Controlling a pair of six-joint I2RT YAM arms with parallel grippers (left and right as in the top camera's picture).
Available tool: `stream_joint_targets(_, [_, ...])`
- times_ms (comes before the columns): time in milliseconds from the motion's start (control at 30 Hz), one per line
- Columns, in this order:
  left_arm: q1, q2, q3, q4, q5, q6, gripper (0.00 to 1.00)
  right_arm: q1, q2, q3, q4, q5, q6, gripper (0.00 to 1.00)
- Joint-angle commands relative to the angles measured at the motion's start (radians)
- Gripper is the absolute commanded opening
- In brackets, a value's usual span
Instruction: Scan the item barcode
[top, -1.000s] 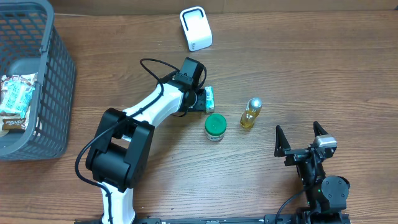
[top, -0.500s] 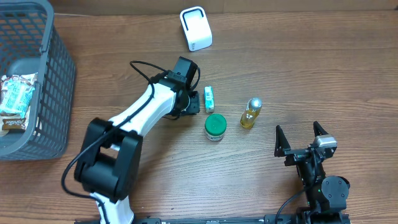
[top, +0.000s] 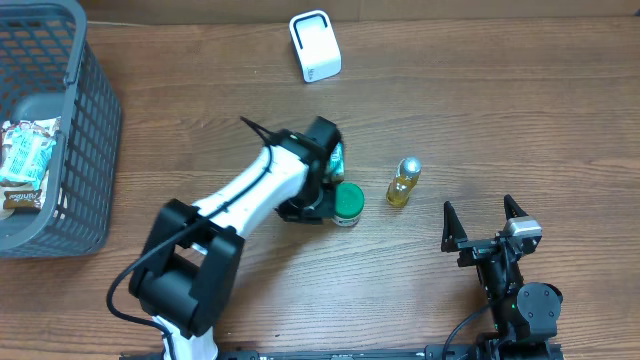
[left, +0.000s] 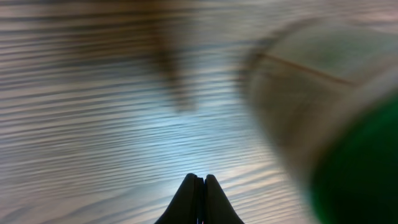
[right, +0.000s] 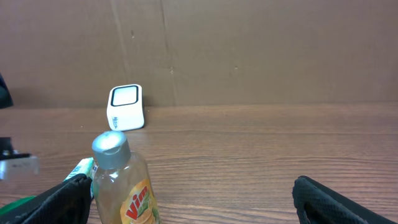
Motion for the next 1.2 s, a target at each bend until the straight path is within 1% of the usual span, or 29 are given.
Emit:
stream_joint_targets(0, [-0.066, -0.015, -0.009, 0.033, -0.053, -0.084, 0.04, -0.005, -0.008, -0.011, 0.003, 0.003, 0.005, 1.0])
stream_joint_targets(100, [-0.098, -0.015, -0.009, 0.087, -0.126, -0.123, 0.04, -0.005, -0.008, -0.011, 0.003, 0.003, 0.005, 1.0])
stream_joint_targets(267, [-0.112, -0.014, -0.009, 0.219, -0.132, -0.122, 0.04, -0.005, -0.008, -0.011, 0.003, 0.003, 0.005, 1.0])
stream_joint_targets(433, [-0.111, -0.014, -0.009, 0.28, -0.146, -0.123, 0.04, -0.005, -0.008, -0.011, 0.003, 0.003, 0.005, 1.0])
stream_joint_targets(600, [-0.112, -0.015, -0.009, 0.276, -0.138, -0.122, 0.04, -0.005, -0.008, -0.011, 0.003, 0.003, 0.005, 1.0])
stream_joint_targets(767, [-0.112, -0.018, 0.002, 0.187, -0.094, -0.153, 0.04, -0.005, -0.008, -0.011, 0.003, 0.003, 0.005, 1.0])
stream_joint_targets(867, [-0.114, -0.018, 0.002, 0.152, -0.023, -0.152, 0.04, -0.005, -0.008, -0.011, 0.003, 0.003, 0.005, 1.0])
stream_joint_targets(967, [-0.128, -0.018, 0.001, 0.15, 0.074, -0.145, 0.04, -0.005, -0.008, -0.011, 0.003, 0.003, 0.005, 1.0])
stream_joint_targets(1033, [-0.135, -0.018, 0.001, 0.146, 0.1, -0.145, 0.04, -0.005, -0.008, -0.011, 0.003, 0.003, 0.005, 1.0])
stream_joint_targets(1167, [-0.138, -0.018, 0.001, 0.149, 0.095, -0.159, 0.04, -0.005, -0.008, -0.011, 0.003, 0.003, 0.005, 1.0])
